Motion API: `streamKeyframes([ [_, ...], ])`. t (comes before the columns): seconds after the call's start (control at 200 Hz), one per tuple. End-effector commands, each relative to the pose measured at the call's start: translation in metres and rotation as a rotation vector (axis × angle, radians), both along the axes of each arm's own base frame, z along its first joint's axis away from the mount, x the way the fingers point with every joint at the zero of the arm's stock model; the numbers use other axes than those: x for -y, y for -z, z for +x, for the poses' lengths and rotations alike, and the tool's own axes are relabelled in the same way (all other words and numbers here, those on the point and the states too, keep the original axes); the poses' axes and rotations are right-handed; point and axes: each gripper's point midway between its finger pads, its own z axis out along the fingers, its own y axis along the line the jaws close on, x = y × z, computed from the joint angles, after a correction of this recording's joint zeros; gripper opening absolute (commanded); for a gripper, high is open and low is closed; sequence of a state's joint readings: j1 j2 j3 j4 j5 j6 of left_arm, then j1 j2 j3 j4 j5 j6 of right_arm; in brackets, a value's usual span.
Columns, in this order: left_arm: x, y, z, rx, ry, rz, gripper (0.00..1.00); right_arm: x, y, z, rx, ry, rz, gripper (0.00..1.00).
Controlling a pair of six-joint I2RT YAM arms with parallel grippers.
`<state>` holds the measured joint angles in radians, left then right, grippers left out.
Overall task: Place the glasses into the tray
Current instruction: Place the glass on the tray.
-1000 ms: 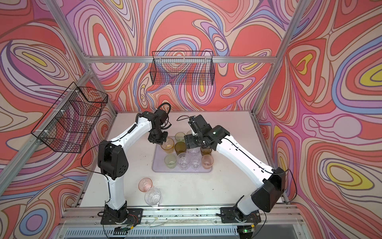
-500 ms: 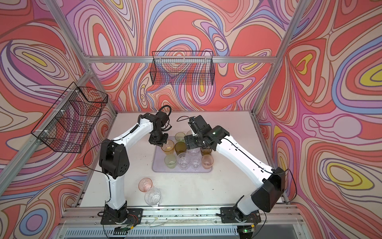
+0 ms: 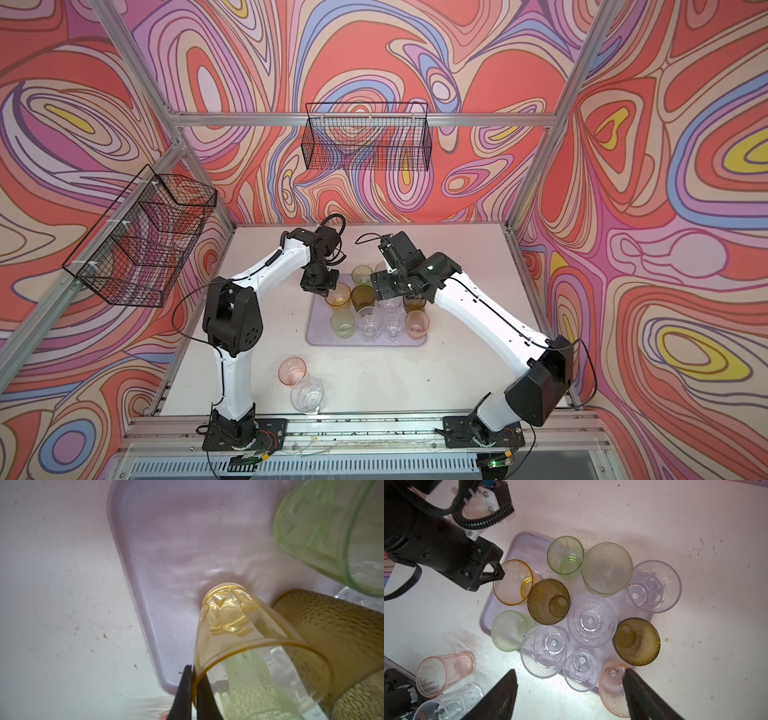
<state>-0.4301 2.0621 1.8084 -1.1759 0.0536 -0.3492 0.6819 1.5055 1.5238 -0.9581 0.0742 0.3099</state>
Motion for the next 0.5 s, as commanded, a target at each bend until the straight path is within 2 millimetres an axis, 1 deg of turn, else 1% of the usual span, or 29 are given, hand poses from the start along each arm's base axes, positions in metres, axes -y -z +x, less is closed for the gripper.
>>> streamKeyframes([
  [0.0,-0.0027,0.0112,-0.0022,-0.033,-0.019,0.007,0.04,0.0054,-0.0065,-0.0012,0.017,0.004,0.000,0.83],
  [0.225,-0.0033,0.0111,-0.0026,-0.034,-0.020,0.008,0.07,0.0045,-0.0054,-0.0010,0.014,0.002,0.000,0.83],
  [0.496,-0.0030,0.0096,-0.0024,-0.037,-0.016,0.006,0.14,0.0043,-0.0055,-0.0013,0.013,0.001,0.002,0.83],
])
